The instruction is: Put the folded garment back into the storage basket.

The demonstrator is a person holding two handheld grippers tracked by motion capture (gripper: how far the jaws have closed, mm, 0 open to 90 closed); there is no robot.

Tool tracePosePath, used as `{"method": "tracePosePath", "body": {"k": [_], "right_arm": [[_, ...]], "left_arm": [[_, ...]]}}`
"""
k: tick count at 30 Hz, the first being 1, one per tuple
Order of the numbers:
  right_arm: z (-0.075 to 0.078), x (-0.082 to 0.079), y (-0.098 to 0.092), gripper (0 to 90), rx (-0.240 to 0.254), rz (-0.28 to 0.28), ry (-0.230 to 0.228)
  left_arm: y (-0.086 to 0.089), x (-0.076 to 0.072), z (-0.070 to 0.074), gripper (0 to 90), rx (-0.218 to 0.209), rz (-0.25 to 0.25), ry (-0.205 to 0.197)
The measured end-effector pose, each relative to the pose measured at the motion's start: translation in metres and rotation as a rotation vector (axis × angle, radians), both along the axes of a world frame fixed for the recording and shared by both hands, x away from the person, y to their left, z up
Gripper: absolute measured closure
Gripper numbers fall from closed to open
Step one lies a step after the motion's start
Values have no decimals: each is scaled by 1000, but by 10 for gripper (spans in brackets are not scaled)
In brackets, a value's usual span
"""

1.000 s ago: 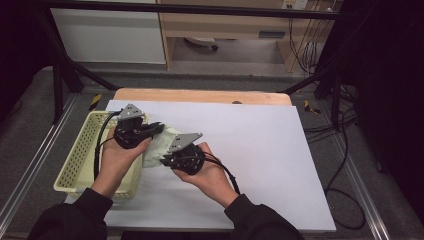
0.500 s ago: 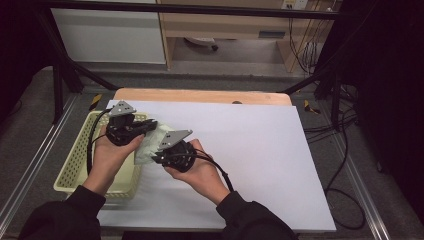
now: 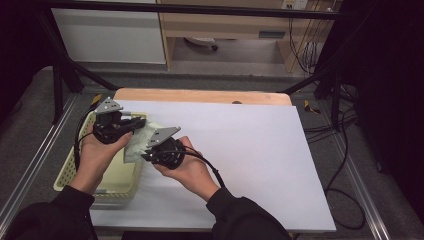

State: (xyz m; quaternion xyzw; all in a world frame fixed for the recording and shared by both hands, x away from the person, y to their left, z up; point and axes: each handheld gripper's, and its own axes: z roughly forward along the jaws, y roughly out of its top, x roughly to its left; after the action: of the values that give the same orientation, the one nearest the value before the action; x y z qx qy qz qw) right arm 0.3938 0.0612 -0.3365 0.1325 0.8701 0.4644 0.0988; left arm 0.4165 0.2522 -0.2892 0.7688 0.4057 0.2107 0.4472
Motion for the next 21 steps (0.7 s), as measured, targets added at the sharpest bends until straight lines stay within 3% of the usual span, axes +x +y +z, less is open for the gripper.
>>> {"method": "tracePosePath", "body": {"k": [21], "right_arm": [[-6, 8, 21, 844, 28, 13, 14]], "left_arm": [[19, 6, -4, 839, 2, 44, 21]]}}
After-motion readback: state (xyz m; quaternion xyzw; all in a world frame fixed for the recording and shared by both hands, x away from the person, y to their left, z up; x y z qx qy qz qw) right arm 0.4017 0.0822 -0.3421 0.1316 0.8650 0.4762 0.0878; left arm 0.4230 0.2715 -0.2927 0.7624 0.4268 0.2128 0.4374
